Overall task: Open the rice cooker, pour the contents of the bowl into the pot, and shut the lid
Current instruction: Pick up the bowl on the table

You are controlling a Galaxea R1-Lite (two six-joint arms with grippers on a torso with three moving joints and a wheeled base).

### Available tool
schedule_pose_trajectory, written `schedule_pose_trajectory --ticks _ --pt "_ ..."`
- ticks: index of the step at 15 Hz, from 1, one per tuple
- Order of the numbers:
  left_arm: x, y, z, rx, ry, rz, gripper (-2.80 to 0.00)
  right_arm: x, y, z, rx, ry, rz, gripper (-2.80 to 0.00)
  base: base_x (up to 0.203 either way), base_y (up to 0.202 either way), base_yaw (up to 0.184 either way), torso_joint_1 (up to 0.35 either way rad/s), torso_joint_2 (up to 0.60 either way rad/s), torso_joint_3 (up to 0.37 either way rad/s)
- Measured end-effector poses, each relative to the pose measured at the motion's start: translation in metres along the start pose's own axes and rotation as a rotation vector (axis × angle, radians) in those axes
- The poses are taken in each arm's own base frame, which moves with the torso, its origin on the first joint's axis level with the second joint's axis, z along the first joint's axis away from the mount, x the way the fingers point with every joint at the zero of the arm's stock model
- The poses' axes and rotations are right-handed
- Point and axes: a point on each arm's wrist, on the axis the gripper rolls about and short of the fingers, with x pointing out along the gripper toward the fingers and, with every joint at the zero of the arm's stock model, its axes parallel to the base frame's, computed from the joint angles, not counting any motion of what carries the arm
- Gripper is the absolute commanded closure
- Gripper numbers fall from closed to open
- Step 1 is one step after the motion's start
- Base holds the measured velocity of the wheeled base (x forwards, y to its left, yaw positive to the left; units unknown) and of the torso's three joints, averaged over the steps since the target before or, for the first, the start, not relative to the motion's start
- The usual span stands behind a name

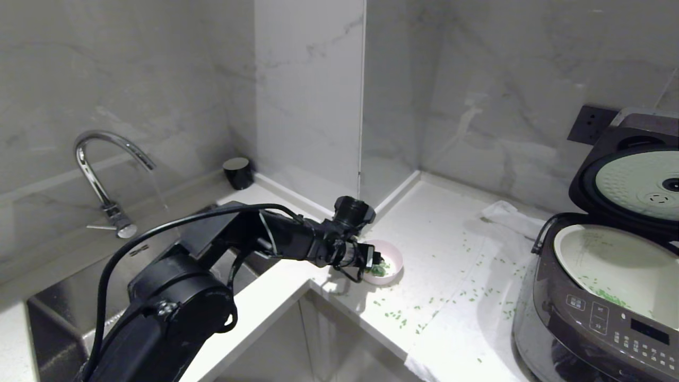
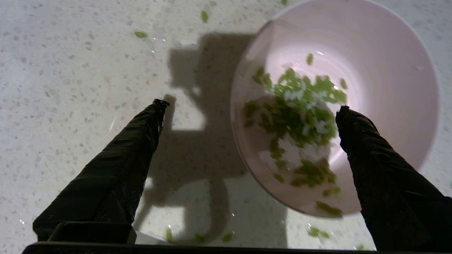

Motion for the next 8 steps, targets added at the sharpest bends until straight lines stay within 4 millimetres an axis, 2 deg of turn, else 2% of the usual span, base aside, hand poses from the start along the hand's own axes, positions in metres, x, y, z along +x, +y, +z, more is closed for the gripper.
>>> schedule_pose_trajectory --ticks 1,2,8 --pt "0.005 0.000 -0.002 0.003 0.003 0.005 -2.80 0.000 0.000 0.000 0.000 0.000 0.000 0.00 0.000 0.000 0.000 0.000 0.00 0.000" --pt "0.008 -0.001 -0.004 0.010 0.017 0.009 0.00 0.000 0.000 0.000 0.000 0.000 0.000 0.00 0.000 0.000 0.000 0.000 0.00 0.000" --pt "0.021 -0.002 -0.015 0.038 0.067 0.021 0.00 0.000 0.000 0.000 0.000 0.000 0.000 0.00 0.000 0.000 0.000 0.000 0.00 0.000"
